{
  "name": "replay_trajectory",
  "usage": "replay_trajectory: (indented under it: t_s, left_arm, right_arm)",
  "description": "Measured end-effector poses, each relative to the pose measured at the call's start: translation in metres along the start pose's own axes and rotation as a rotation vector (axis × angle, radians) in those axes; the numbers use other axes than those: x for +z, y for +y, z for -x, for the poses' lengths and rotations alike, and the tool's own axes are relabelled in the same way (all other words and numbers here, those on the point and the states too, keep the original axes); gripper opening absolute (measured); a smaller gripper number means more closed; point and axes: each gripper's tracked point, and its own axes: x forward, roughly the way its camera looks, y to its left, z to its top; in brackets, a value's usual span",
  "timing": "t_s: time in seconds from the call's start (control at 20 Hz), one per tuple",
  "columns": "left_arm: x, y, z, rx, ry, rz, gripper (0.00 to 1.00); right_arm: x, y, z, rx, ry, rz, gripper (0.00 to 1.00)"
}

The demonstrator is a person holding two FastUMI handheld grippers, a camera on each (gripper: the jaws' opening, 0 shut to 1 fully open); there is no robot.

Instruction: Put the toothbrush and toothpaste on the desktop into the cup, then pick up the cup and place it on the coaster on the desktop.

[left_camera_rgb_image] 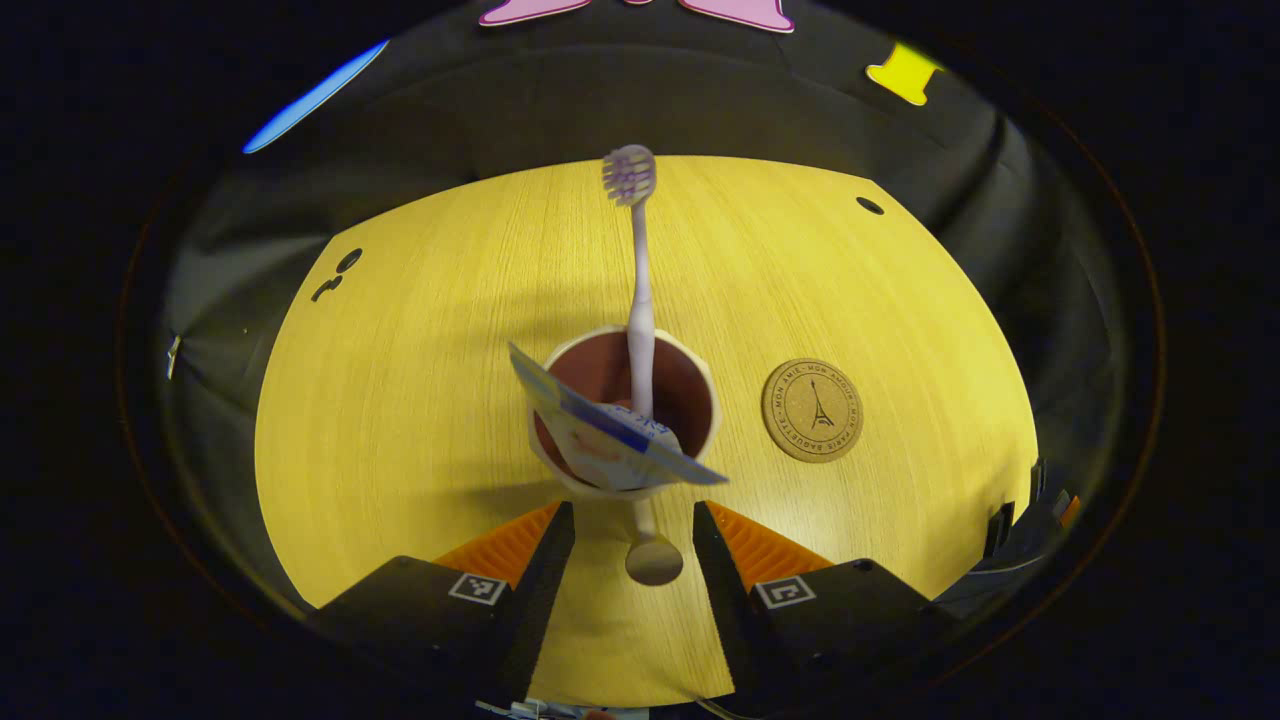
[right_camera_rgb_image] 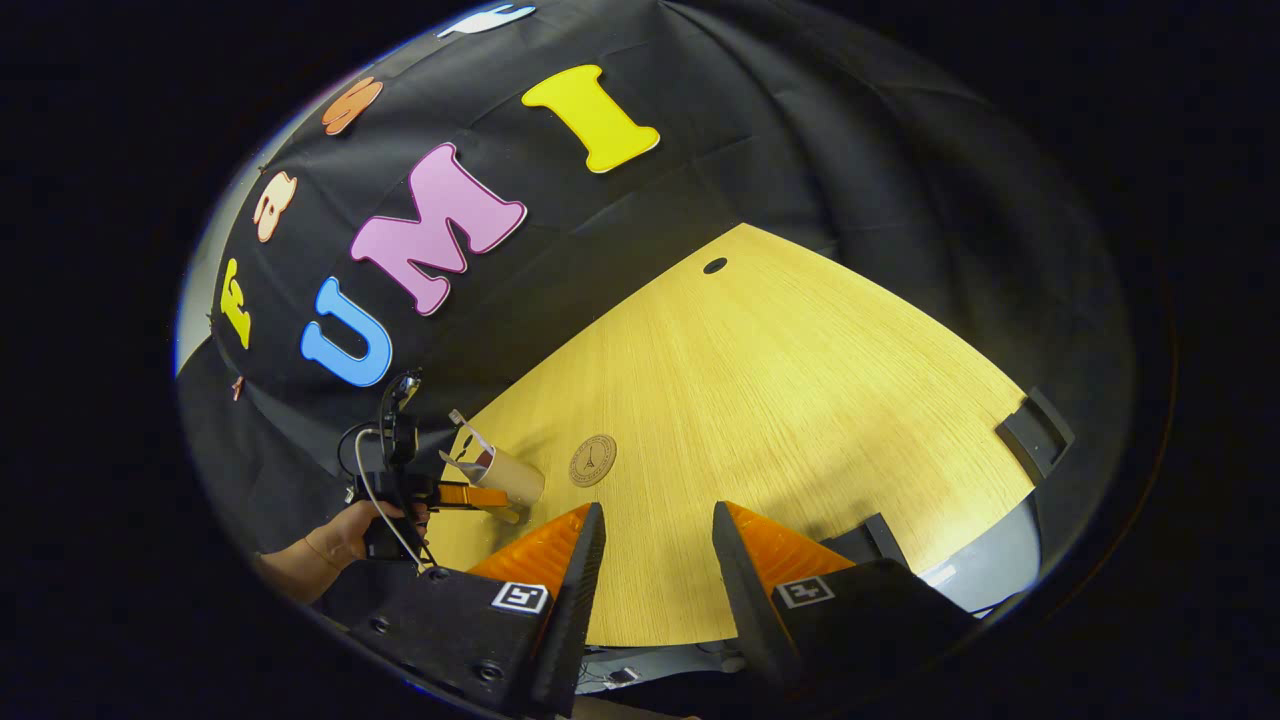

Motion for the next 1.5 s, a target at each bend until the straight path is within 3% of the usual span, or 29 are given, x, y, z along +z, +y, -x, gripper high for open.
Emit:
replay_trajectory:
  t_s: [0.2,0.3,0.4,0.5,0.95,1.15,1.5]
  left_arm:
    - [-0.001,0.0,-0.014,0.02,0.039,-0.004,0.74]
    - [-0.001,0.004,-0.019,0.043,0.052,0.002,0.68]
    - [-0.005,0.003,-0.023,0.031,0.067,0.027,0.57]
    - [-0.004,0.004,-0.024,0.028,0.061,0.05,0.37]
    - [-0.008,0.003,-0.014,-0.007,0.004,0.087,0.31]
    - [0.0,-0.009,0.006,-0.021,-0.048,0.034,0.31]
    - [0.012,-0.07,0.013,-0.09,-0.052,-0.086,0.31]
  right_arm:
    - [-0.001,-0.004,0.0,-0.011,0.001,-0.012,0.67]
    - [0.0,-0.005,-0.001,-0.014,0.0,-0.021,0.68]
    - [-0.001,-0.005,0.0,-0.013,-0.001,-0.021,0.68]
    - [-0.002,-0.004,-0.001,-0.013,0.002,-0.017,0.68]
    - [-0.001,-0.002,0.001,-0.011,0.007,-0.017,0.67]
    - [-0.001,-0.002,0.001,-0.009,0.006,-0.016,0.68]
    - [0.0,-0.006,0.007,-0.012,-0.004,-0.025,0.67]
